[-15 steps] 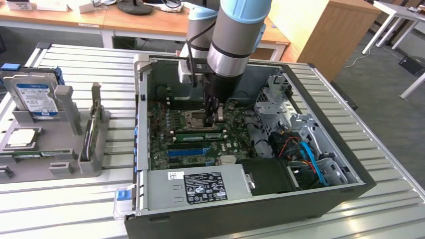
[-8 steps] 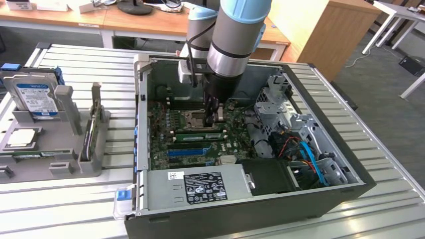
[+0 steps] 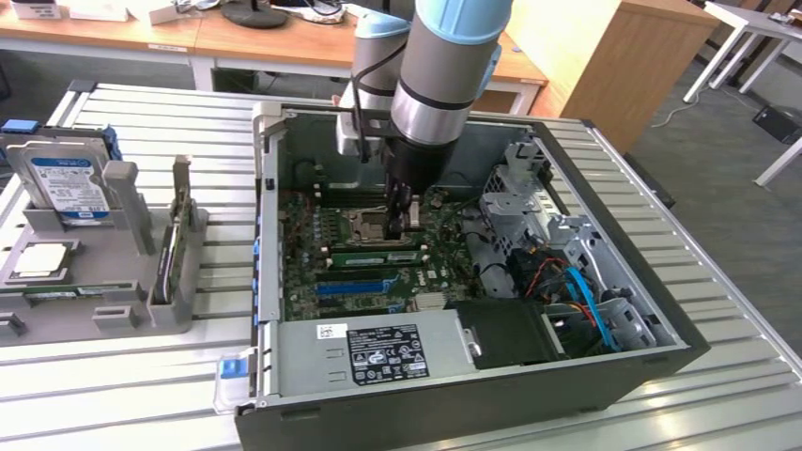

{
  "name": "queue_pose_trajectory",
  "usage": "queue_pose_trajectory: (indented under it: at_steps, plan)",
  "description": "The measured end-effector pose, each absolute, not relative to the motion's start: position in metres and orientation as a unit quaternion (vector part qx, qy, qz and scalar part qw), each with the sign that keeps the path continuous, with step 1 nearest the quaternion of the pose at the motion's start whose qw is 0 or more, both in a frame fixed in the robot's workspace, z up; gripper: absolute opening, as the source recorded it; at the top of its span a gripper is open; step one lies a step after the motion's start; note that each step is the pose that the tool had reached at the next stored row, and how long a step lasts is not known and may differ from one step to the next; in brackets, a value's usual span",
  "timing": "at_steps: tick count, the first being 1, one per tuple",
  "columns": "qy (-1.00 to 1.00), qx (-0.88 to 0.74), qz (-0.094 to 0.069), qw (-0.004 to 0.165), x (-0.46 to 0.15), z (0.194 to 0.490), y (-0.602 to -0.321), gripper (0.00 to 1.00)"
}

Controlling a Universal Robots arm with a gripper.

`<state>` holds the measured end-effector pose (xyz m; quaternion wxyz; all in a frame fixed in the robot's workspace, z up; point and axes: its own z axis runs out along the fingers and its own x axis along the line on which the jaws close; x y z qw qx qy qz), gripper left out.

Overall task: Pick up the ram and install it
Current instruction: 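Press down the ram until it locks into place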

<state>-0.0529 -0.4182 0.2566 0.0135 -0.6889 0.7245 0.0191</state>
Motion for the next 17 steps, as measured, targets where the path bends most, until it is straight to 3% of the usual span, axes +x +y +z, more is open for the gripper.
queue_pose_trajectory:
  at_steps: [17]
  plan:
    - [0.818,-0.575,0.017,0.016,-0.0529,0.2560,-0.4182,0.11]
